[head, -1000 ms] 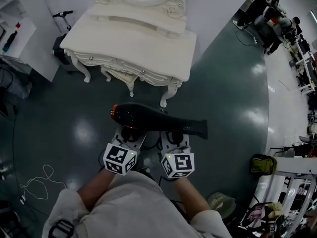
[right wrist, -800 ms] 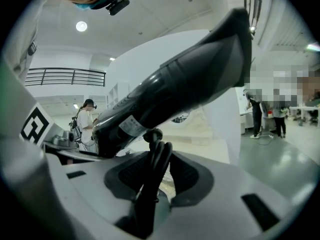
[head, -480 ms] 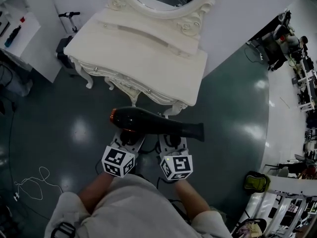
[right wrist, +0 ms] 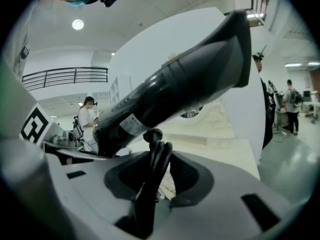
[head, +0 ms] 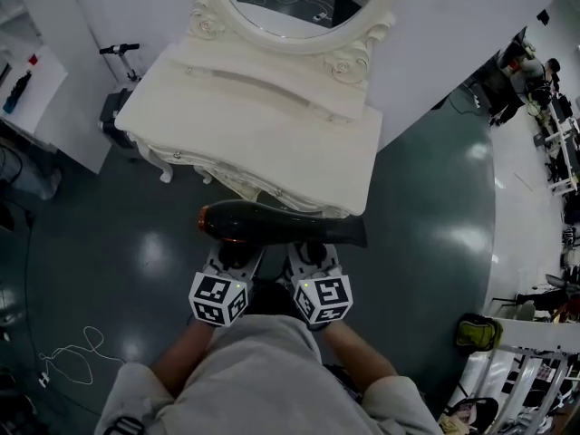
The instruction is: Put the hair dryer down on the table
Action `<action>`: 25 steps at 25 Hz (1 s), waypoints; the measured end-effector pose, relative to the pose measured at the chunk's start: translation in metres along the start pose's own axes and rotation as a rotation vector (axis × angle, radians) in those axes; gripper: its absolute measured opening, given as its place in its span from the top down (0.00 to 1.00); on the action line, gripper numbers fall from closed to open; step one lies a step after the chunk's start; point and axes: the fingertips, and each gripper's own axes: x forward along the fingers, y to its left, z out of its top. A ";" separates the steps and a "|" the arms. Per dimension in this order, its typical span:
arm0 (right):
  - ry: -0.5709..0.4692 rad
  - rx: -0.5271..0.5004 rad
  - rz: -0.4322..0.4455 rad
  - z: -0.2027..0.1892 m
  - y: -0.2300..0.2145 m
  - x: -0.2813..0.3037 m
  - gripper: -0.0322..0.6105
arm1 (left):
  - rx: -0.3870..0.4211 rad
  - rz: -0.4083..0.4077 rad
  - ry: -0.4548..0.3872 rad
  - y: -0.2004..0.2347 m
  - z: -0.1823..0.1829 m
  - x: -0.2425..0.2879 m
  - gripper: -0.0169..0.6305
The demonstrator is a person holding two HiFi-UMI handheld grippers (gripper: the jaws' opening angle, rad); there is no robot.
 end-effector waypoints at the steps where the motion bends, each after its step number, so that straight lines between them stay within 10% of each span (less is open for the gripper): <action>1: 0.004 0.000 0.016 0.001 0.000 0.007 0.74 | -0.003 0.012 0.000 0.005 0.003 0.002 0.70; 25: 0.121 0.127 0.390 0.014 -0.040 0.267 0.74 | -0.034 0.359 0.106 0.182 0.075 0.134 0.70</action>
